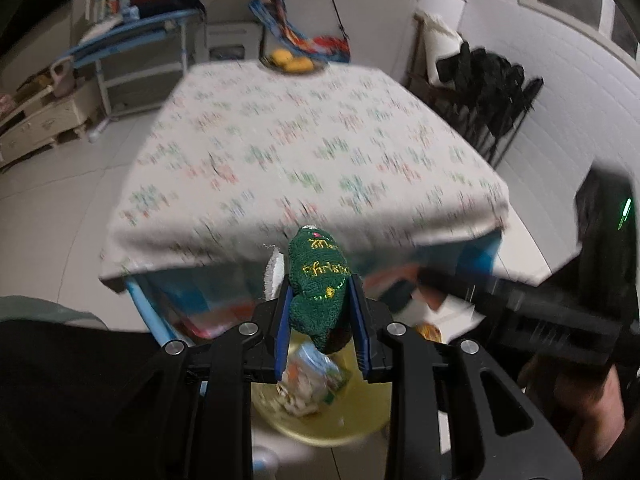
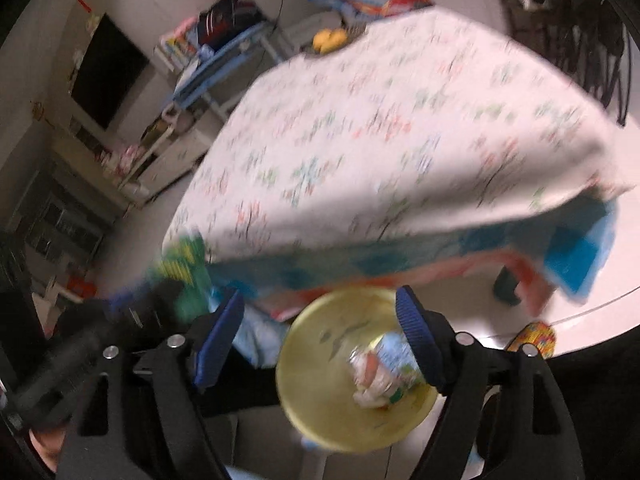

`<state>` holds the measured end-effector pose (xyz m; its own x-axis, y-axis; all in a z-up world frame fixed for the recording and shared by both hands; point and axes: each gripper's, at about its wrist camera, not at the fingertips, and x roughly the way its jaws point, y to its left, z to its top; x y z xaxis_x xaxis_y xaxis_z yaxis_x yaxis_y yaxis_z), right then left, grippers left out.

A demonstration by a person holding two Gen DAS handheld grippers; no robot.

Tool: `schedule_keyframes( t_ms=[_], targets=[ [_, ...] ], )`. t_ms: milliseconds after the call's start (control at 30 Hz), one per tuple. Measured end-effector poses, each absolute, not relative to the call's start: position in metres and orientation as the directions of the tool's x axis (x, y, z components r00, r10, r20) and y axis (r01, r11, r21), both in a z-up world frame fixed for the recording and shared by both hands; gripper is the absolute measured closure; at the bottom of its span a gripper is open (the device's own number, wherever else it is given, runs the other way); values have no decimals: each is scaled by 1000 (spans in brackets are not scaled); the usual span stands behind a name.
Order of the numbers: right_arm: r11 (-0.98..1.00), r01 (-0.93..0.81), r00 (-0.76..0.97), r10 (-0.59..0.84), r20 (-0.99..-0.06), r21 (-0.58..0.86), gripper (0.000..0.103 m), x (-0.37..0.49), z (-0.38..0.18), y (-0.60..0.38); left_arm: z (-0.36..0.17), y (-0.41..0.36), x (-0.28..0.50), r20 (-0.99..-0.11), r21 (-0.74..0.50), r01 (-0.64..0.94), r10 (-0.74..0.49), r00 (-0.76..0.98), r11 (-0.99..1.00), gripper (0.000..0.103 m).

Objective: Collect trash

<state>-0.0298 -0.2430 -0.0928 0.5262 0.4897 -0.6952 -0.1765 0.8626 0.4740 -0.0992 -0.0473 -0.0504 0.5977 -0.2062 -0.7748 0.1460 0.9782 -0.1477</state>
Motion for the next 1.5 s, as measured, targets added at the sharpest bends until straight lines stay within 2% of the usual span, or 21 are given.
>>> schedule_keyframes(
  t_ms=[100,333,500,800,900,1100,1167,1267,1500],
  targets=[
    [864,-178,587,477,-654,471,25,-33,-80,-250,-63,-59,-105,-806,-144,173,-217,551,974,77],
    [864,-155,613,464,-639,479,24,-31,-81,-257,-90,-82,-112,-868,-109,224,-203,453,968,73],
    [865,-153,631,458,-627,477,22,-31,-80,-261,-91,-81,-110,-869,-81,200,-168,465,976,62],
    [868,-149,633,452,-628,474,21,-31,-80,-261,-89,-79,-108,-869,-64,195,-151,471,979,54],
    [868,-148,635,451,-627,474,21,-32,-80,-261,-87,-79,-108,-864,-53,183,-137,484,982,48],
    [897,-160,675,405,-617,413,20,-38,-71,-259,-69,-71,-109,-809,1,108,-63,585,994,26],
    [914,-163,697,373,-612,371,17,-40,-65,-256,-57,-65,-110,-771,11,65,-33,636,998,21],
    [938,-163,740,321,-591,305,13,-46,-55,-252,-41,-58,-113,-716,26,5,15,698,1000,8],
    [964,-183,808,258,-530,191,9,-57,-35,-240,-18,-50,-116,-648,65,-63,90,757,996,7]
  ],
)
